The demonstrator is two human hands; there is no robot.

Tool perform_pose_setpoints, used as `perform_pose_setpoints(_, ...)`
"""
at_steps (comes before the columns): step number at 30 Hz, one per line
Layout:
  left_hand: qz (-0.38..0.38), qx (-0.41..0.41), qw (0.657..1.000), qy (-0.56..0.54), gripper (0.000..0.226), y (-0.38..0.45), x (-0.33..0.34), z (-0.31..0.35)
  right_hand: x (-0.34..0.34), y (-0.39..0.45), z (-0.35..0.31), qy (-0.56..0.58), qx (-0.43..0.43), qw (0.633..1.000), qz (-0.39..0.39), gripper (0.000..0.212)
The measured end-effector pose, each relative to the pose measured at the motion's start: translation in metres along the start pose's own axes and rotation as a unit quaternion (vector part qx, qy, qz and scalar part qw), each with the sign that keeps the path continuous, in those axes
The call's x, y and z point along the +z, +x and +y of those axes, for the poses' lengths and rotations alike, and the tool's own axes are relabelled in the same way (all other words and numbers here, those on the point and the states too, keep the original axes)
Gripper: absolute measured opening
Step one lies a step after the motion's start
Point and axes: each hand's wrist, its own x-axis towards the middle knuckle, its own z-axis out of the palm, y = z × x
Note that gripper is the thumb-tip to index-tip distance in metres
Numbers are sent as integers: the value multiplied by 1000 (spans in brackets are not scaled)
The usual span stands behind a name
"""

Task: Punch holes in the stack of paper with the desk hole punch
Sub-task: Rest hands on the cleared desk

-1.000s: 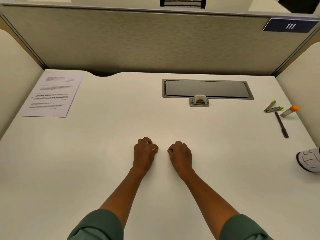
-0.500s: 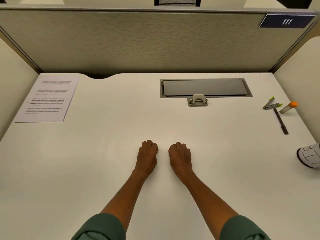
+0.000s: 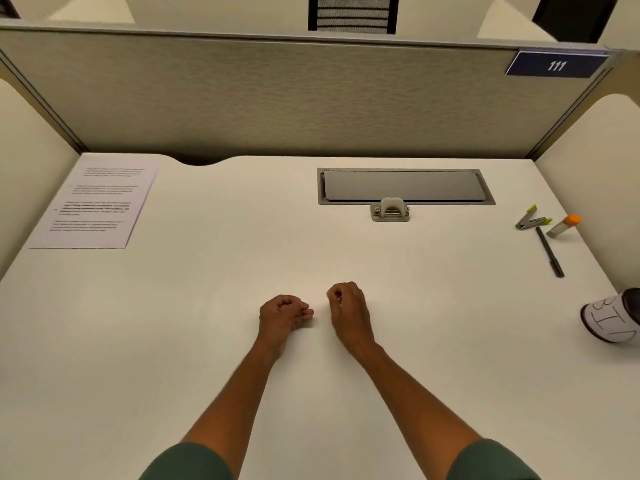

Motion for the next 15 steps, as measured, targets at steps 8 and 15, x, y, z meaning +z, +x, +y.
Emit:
perform_pose_setpoints(8,-20,-92,993,-65,42,-11,11,5,22,-14,-31,-117,-134,980,-88,19)
perform_pose_setpoints(15,6,-136,982,-130,40,-8,3,6,27,-22,-28,-291,-248,918,-107,17)
